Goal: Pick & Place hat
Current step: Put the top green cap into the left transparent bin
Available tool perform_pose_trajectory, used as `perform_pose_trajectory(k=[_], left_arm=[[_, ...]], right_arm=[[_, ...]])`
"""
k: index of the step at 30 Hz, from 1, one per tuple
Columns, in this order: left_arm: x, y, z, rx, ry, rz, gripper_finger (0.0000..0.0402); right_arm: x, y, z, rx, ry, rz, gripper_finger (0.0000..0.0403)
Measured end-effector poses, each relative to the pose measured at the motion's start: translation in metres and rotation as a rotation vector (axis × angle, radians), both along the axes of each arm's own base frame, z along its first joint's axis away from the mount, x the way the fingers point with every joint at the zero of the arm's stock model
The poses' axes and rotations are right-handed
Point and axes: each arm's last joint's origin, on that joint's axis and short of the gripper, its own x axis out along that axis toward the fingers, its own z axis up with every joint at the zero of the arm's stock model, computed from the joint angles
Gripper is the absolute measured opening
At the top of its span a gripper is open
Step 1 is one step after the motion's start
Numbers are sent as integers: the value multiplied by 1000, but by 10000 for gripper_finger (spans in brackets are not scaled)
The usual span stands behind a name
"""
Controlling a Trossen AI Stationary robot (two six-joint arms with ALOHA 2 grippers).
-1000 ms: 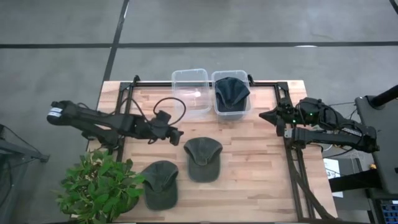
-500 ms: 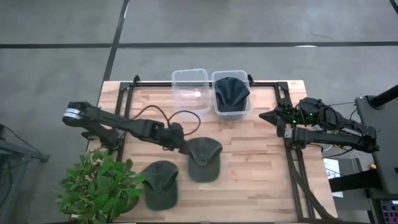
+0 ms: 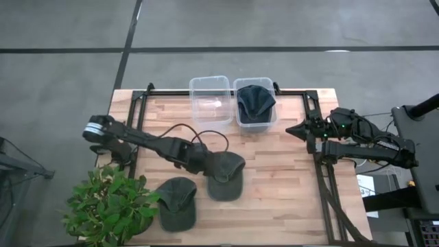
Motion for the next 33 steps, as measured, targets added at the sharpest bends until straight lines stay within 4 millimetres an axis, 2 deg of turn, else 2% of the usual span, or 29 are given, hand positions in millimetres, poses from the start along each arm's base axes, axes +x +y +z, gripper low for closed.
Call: perform_pose_trajectory(k=[6,19,27,30,33], left_arm=[[2,-9,-5,-15,52,42,208],[27,-16,-50,13,90,85,208],[33,-18,-63,-3,102,128,206],[33,-18,-63,-16,103,155,183],[32,-17,-62,-18,102,162,128]], right_arm=[[0,0,2,-8,-4,12,9],[0,2,2,-35,-5,74,9],[0,2,2,-38,-4,76,9],[0,2,2,-38,-4,75,9],[0,2,2,-39,-4,74,9]])
